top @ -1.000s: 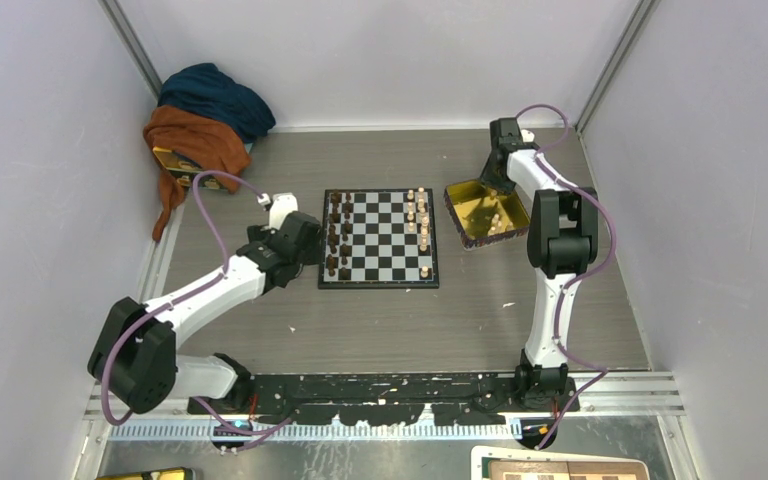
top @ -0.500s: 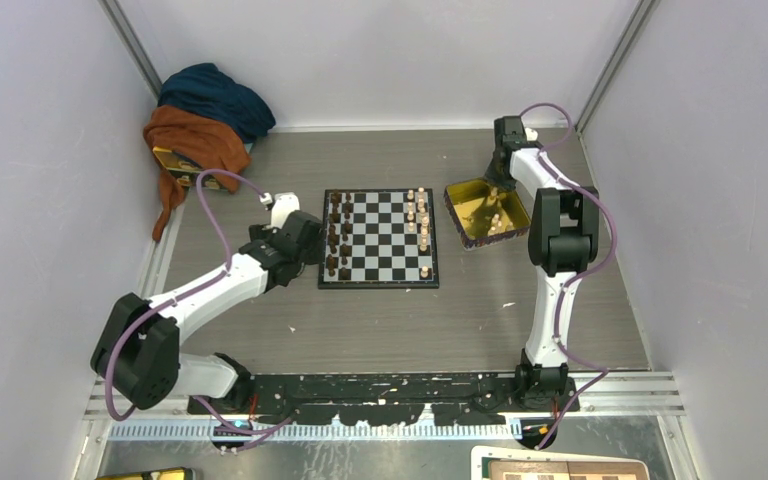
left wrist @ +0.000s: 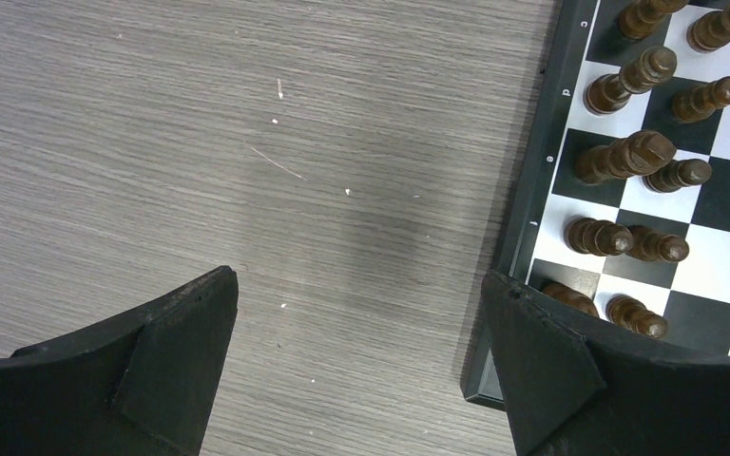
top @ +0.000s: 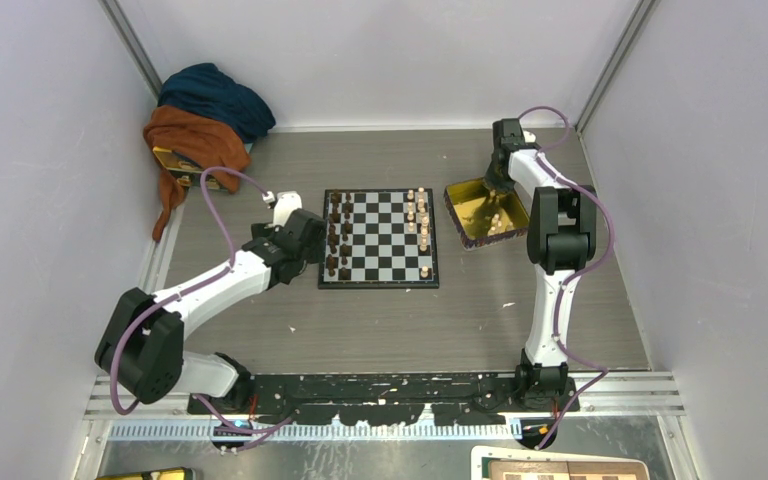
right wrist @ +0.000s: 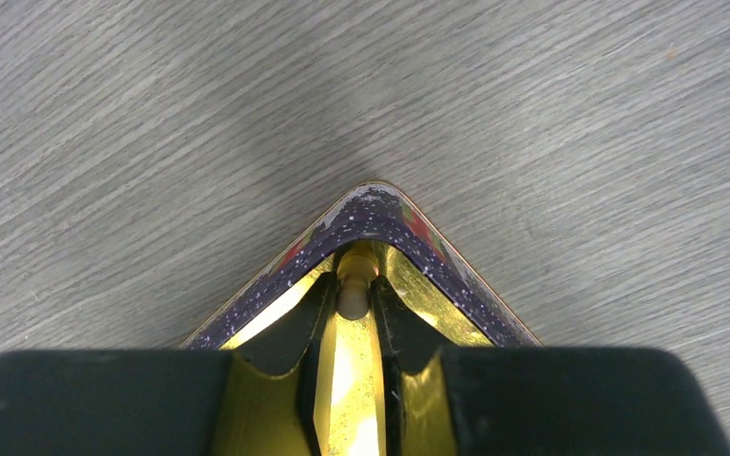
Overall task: Set up the chess pieces on the board
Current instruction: Pick up the chess piece from the storage box, then place the chess piece on the chessboard.
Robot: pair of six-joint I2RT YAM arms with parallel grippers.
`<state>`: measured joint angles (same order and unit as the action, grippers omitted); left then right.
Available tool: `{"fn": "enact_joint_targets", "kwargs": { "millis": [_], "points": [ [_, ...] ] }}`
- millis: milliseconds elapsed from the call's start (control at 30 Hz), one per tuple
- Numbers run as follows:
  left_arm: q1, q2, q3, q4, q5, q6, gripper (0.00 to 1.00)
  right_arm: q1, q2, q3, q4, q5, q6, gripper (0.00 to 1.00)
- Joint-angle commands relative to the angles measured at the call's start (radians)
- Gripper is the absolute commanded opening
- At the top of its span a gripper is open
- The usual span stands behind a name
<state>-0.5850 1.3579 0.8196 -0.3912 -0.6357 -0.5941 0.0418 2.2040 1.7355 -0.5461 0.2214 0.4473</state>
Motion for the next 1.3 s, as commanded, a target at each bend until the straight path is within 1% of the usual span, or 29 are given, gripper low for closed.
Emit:
{"fn": "enact_joint_targets", "kwargs": {
  "millis": [0,67,100,233,333,633,933,1133,1267],
  "points": [
    [-0.004,0.000,0.038,0.046,-0.032,0.000,1.00,-0.006,-0.013,0.042,0.020,0.000,-0.002,0.18],
    [-0.003,-0.001,0.036,0.046,-0.032,0.000,1.00,-0.006,-0.015,0.042,0.019,-0.004,-0.003,0.10],
    [-0.003,-0.002,0.035,0.046,-0.032,0.000,1.00,-0.006,-0.014,0.042,0.018,-0.005,-0.003,0.07],
    [-0.003,-0.006,0.036,0.044,-0.030,0.000,1.00,-0.006,-0.026,0.039,0.016,-0.011,-0.004,0.06],
    [-0.003,-0.013,0.035,0.042,-0.029,-0.002,1.00,-0.004,-0.045,0.029,0.015,-0.011,-0.010,0.01],
    [-0.003,-0.070,0.011,0.032,-0.018,-0.015,1.00,-0.003,-0.123,-0.002,0.005,-0.010,-0.025,0.01],
    [-0.006,-0.137,-0.003,-0.005,-0.012,-0.023,1.00,0.039,-0.221,-0.064,0.003,-0.008,-0.035,0.01],
    [-0.013,-0.191,-0.010,-0.033,-0.009,-0.028,1.00,0.137,-0.323,-0.118,-0.017,0.014,-0.063,0.01],
    [-0.016,-0.218,-0.017,-0.056,-0.006,-0.038,1.00,0.251,-0.399,-0.149,-0.037,0.054,-0.079,0.01]
  ]
}}
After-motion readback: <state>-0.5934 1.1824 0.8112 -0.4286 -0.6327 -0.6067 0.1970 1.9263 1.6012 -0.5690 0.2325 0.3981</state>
